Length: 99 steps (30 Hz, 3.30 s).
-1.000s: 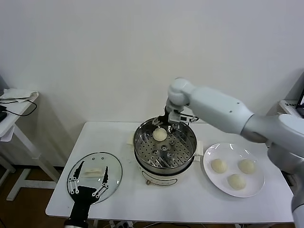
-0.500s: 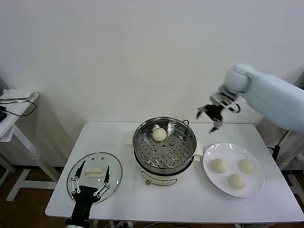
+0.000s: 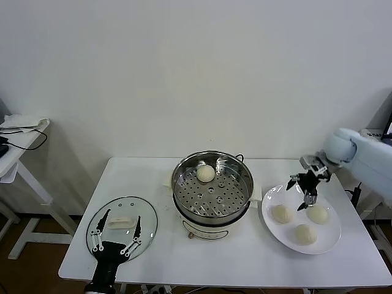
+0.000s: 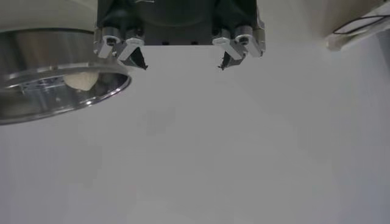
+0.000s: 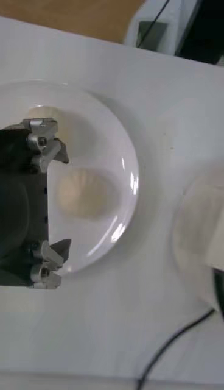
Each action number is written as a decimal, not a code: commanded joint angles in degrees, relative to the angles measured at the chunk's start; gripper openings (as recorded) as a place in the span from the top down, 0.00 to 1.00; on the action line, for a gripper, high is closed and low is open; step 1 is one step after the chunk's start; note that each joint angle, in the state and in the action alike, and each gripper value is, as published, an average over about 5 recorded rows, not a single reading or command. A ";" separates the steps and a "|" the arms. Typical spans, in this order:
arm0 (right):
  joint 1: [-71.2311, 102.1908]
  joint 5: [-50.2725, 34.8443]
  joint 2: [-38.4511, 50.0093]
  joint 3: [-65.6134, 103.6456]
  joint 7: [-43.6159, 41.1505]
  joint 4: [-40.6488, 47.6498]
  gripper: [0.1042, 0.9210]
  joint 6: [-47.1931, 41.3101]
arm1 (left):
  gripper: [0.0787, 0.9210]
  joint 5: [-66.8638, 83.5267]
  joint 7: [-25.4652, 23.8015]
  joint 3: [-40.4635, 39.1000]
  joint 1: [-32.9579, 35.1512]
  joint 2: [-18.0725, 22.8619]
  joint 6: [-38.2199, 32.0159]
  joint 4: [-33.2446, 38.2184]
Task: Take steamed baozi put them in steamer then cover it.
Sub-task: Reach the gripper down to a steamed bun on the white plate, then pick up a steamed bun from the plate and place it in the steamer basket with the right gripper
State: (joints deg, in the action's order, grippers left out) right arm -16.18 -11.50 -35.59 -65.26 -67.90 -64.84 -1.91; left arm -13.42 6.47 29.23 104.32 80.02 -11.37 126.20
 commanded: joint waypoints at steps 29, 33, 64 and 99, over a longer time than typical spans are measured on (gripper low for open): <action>11.82 3.08 -4.49 5.91 9.16 3.62 0.26 -3.36 | 0.12 -0.03 0.06 0.04 0.05 0.20 -0.27 -0.43; 11.44 3.08 -4.40 5.82 9.23 3.33 0.33 -3.39 | 0.12 -0.02 0.07 -0.01 0.00 0.21 -0.27 -0.43; -32.22 -19.28 -26.69 -15.34 -6.76 -7.52 0.36 -8.50 | 0.12 0.41 0.30 -1.01 -1.63 -1.12 0.35 -0.65; -16.88 -22.49 -42.37 -20.31 15.64 -3.15 0.37 -16.76 | 0.12 0.39 0.72 -0.45 -1.78 -0.64 -0.40 -0.71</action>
State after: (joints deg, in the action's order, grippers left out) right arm -34.43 -33.65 -75.92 -84.99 -54.69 -68.77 -17.90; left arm -13.01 7.18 28.74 102.49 79.37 -11.68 125.45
